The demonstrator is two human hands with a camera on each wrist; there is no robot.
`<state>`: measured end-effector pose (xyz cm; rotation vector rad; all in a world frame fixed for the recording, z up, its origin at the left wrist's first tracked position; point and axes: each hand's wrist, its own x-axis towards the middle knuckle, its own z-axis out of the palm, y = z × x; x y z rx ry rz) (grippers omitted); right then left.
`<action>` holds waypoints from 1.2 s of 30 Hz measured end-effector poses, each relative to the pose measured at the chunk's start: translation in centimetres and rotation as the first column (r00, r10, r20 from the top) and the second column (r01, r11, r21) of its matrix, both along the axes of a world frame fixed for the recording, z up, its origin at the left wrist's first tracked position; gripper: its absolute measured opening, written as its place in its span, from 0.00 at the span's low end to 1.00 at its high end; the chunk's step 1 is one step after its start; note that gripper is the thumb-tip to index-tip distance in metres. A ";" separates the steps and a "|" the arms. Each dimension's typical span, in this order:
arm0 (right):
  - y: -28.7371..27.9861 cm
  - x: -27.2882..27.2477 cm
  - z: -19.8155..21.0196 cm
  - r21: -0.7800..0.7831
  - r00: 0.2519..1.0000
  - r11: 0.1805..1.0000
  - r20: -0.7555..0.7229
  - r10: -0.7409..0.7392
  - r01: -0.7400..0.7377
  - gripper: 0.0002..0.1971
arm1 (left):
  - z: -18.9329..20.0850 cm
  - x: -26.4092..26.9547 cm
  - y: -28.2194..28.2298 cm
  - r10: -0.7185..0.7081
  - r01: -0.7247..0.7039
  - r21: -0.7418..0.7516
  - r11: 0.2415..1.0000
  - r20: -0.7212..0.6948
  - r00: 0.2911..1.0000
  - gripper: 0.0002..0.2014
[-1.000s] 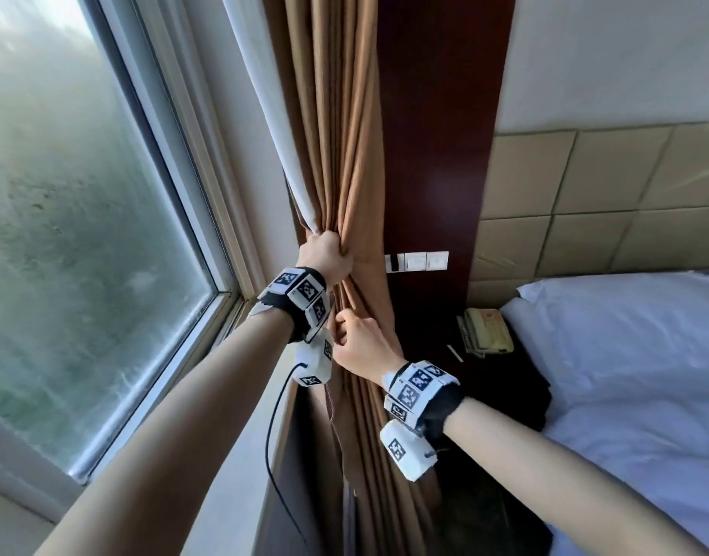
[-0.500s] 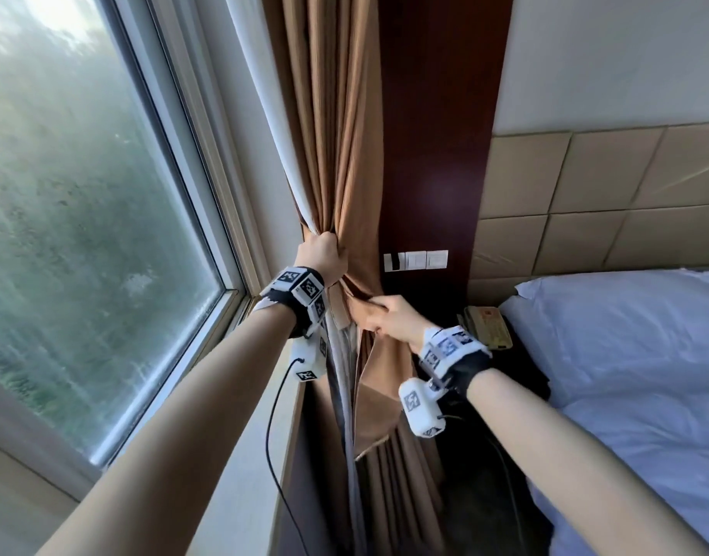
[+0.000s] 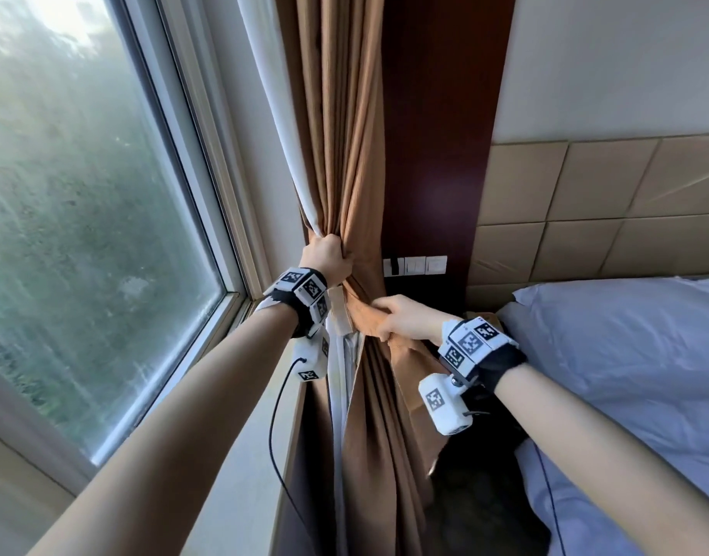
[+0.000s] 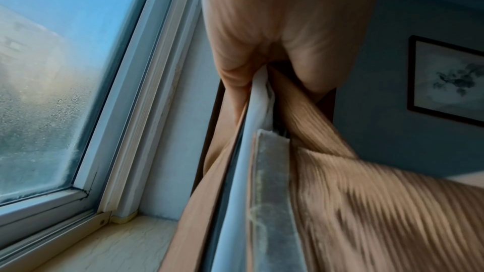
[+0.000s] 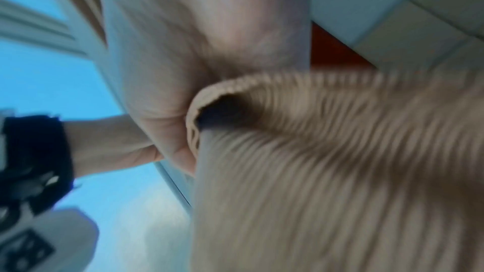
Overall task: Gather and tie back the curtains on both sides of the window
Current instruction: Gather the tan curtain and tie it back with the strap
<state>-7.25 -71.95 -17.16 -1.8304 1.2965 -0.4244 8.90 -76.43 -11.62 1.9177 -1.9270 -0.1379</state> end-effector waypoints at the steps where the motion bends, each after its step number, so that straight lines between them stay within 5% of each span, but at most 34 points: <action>1: 0.1 0.1 0.1 0.059 0.998 0.998 0.065 -0.010 0.006 0.24 | -0.1 0.0 0.0 -0.004 0.004 -0.003 1.000 0.004 1.000 0.16; 5: -0.2 0.3 0.3 0.316 0.935 0.947 0.350 -0.055 -0.063 0.22 | -0.2 0.4 -0.1 -0.007 0.008 -0.022 1.000 0.017 1.000 0.16; 9: -1.3 1.6 0.0 0.482 0.776 0.872 0.582 -0.242 -0.090 0.20 | -0.4 0.5 -0.1 -0.012 0.012 -0.034 0.999 0.021 1.000 0.16; 12: -1.9 3.1 0.0 0.491 0.828 0.870 0.468 -0.308 0.046 0.20 | -0.4 0.4 -0.2 -0.019 0.020 -0.036 0.999 0.026 0.999 0.15; 18: -2.5 3.1 1.2 0.645 0.955 0.764 0.224 -0.193 0.003 0.21 | -0.4 0.3 -0.3 -0.017 0.018 -0.038 0.999 0.039 0.999 0.15; 21: -2.6 1.8 1.5 0.653 0.981 0.748 0.043 -0.188 0.115 0.19 | -0.5 0.6 -0.5 -0.007 0.008 -0.039 0.999 0.044 0.999 0.15; 25: -3.5 1.0 1.4 0.682 0.941 0.726 0.181 -0.285 0.089 0.27 | -0.3 0.7 -0.9 0.004 -0.003 -0.031 1.000 0.053 0.999 0.16; 30: -3.5 2.0 1.2 0.595 0.793 0.786 0.393 -0.465 0.166 0.13 | -0.1 0.0 -1.0 0.002 -0.002 -0.011 1.000 0.073 0.997 0.15; 32: -3.0 2.6 1.5 0.378 0.754 0.896 0.512 -0.412 0.233 0.10 | -0.2 -0.2 -1.0 0.014 -0.014 -0.006 1.000 0.070 0.997 0.15; 36: -0.5 3.2 2.6 -0.146 0.872 0.963 0.470 -0.135 0.228 0.08 | 0.0 -0.2 -1.2 0.012 -0.013 0.014 1.000 0.063 0.998 0.16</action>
